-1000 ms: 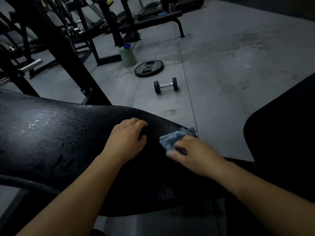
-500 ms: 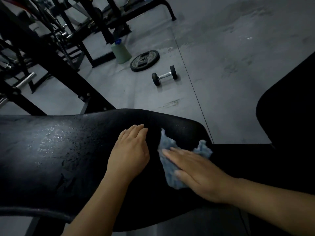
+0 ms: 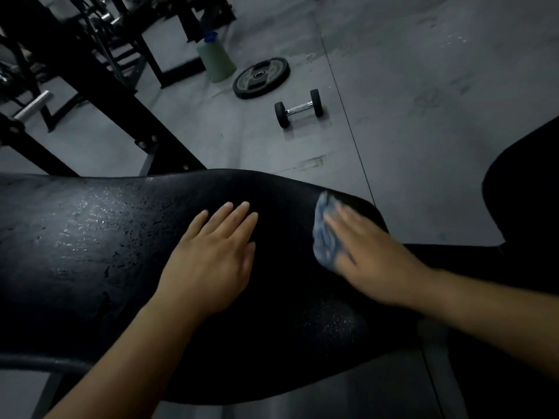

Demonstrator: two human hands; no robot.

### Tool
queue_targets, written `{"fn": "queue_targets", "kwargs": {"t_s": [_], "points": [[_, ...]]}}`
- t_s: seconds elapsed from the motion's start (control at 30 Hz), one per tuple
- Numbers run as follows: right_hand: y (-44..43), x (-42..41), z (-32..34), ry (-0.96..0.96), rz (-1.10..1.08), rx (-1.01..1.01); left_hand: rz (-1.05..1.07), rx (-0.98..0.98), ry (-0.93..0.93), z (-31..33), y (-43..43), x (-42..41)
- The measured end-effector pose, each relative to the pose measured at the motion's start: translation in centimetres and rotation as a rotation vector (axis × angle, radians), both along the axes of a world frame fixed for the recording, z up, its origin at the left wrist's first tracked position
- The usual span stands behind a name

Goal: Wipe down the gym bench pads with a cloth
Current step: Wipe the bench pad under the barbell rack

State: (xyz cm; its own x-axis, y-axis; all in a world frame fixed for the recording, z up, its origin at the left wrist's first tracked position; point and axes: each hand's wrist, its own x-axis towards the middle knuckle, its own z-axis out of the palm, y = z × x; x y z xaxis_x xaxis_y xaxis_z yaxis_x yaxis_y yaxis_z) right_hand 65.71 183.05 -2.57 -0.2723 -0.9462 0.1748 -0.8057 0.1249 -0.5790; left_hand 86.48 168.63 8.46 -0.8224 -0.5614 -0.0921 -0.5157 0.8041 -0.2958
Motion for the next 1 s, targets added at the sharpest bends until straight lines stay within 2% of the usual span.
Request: {"fn": "queue_targets", "kwargs": {"t_s": [0.07,0.1,0.17,0.23,0.3,0.37,0.43,0.5,0.6,0.63,0.7,0.8,0.83,0.87,0.93,1.0], "points": [[-5.5,0.4,2.2,-0.147,-0.132,0.122,0.01,0.005,0.02,-0.2,0.2,-0.2],[-6.7,1.7,2.6,-0.123,-0.14,0.117,0.01,0.001,0.033,-0.3,0.3,-0.3],[-4.2,5.4,2.7,0.014,0.036,-0.016,0.003,-0.005,0.073,-0.3,0.1,-0.3],[2.2,9.0,1.6,0.099,0.284,-0.09,0.003,0.019,0.082,-0.3,0.0,-0.1],[5.3,7.8,0.1,0.144,0.362,-0.136,0.005,0.043,0.073,-0.1,0.0,-0.2],[2.5,4.7,-0.1,0.132,0.244,-0.109,0.009,0.087,0.037,0.4,-0.1,-0.3],[-3.1,3.3,1.2,0.02,0.021,-0.015,0.02,0.081,-0.002,1.1,-0.5,0.2],[-5.1,5.6,2.5,0.017,-0.021,-0.026,0.06,0.026,-0.021,1.7,-0.9,1.5],[0.3,10.1,2.9,0.048,0.33,-0.129,0.09,0.0,-0.026,2.1,-0.8,3.0],[1.9,9.8,2.1,0.048,0.374,-0.143,0.084,-0.002,-0.028,2.1,-0.6,3.2],[0.7,6.7,0.7,0.076,0.279,-0.15,0.08,0.001,-0.006,1.9,-0.3,3.4],[-6.5,2.7,1.9,-0.067,-0.098,-0.002,0.076,0.0,0.022,1.8,-0.1,3.3],[-8.3,3.5,2.6,-0.076,-0.151,0.044,0.078,-0.005,0.016,1.8,0.0,3.3],[-8.7,4.8,3.1,-0.056,-0.132,0.035,0.08,-0.006,0.008,1.8,0.1,3.4],[-5.7,8.2,4.1,-0.001,0.093,-0.07,0.079,0.015,0.013,1.9,-0.1,3.4],[-0.2,10.1,3.3,-0.022,0.295,-0.14,0.052,0.066,-0.005,2.4,-0.9,3.3]]}}
